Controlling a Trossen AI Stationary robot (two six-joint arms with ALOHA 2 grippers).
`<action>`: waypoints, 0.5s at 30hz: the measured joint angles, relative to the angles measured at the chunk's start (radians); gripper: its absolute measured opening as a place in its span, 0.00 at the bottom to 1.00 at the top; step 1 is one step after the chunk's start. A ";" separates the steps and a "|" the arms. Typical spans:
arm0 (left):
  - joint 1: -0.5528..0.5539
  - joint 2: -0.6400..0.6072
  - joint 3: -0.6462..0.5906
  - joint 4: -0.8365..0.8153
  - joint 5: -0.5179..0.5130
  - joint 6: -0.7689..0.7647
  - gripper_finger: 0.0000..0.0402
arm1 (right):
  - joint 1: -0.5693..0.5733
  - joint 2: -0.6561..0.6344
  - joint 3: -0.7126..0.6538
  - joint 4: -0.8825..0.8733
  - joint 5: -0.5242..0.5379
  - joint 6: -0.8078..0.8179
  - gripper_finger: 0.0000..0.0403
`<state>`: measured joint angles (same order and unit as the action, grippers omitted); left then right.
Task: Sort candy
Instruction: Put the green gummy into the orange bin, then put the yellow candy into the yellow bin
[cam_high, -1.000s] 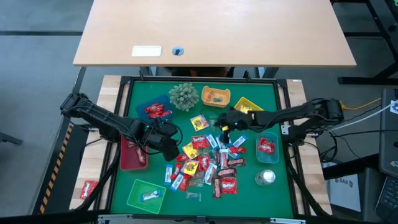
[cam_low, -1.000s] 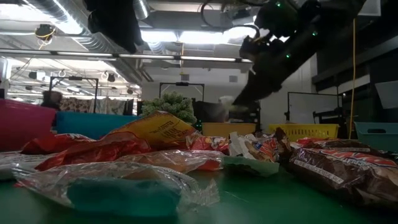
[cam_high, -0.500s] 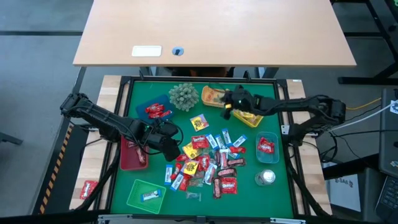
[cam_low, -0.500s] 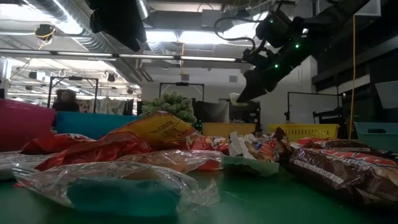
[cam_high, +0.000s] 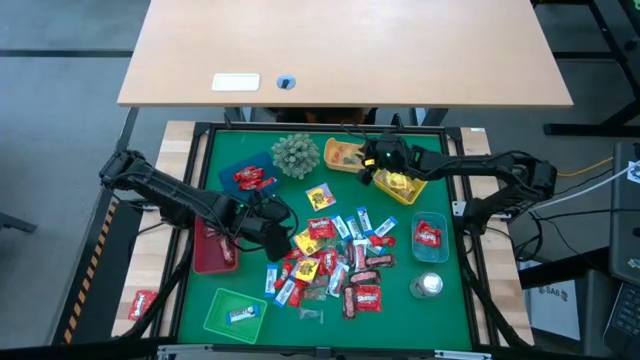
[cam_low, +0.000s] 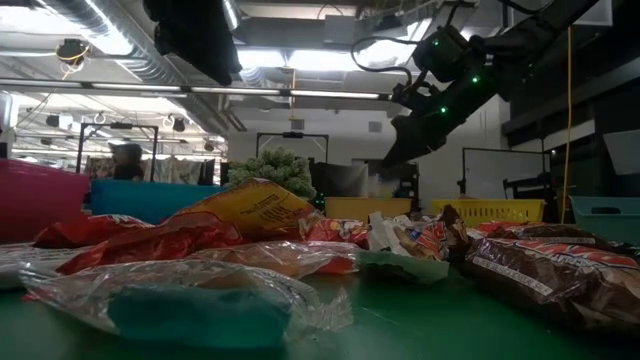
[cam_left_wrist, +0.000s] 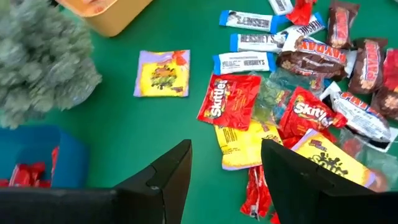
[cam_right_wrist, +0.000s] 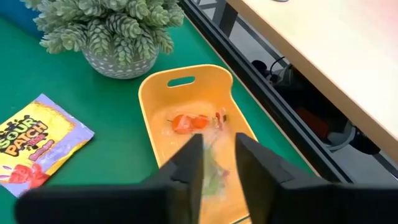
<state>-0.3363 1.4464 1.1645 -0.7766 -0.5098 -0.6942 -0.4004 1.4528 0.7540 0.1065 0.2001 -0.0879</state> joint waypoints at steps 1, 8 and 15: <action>0.000 0.012 0.000 0.012 0.000 0.025 0.45 | 0.000 0.000 0.000 -0.001 0.000 0.000 0.27; 0.000 0.119 0.000 0.141 0.045 0.247 0.45 | 0.000 0.000 0.000 -0.002 0.000 0.000 0.40; 0.000 0.228 0.000 0.248 0.191 0.377 0.45 | 0.000 0.000 0.000 -0.003 0.000 0.002 0.41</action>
<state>-0.3367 1.6746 1.1644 -0.5282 -0.3185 -0.3176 -0.4000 1.4528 0.7540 0.1032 0.2001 -0.0860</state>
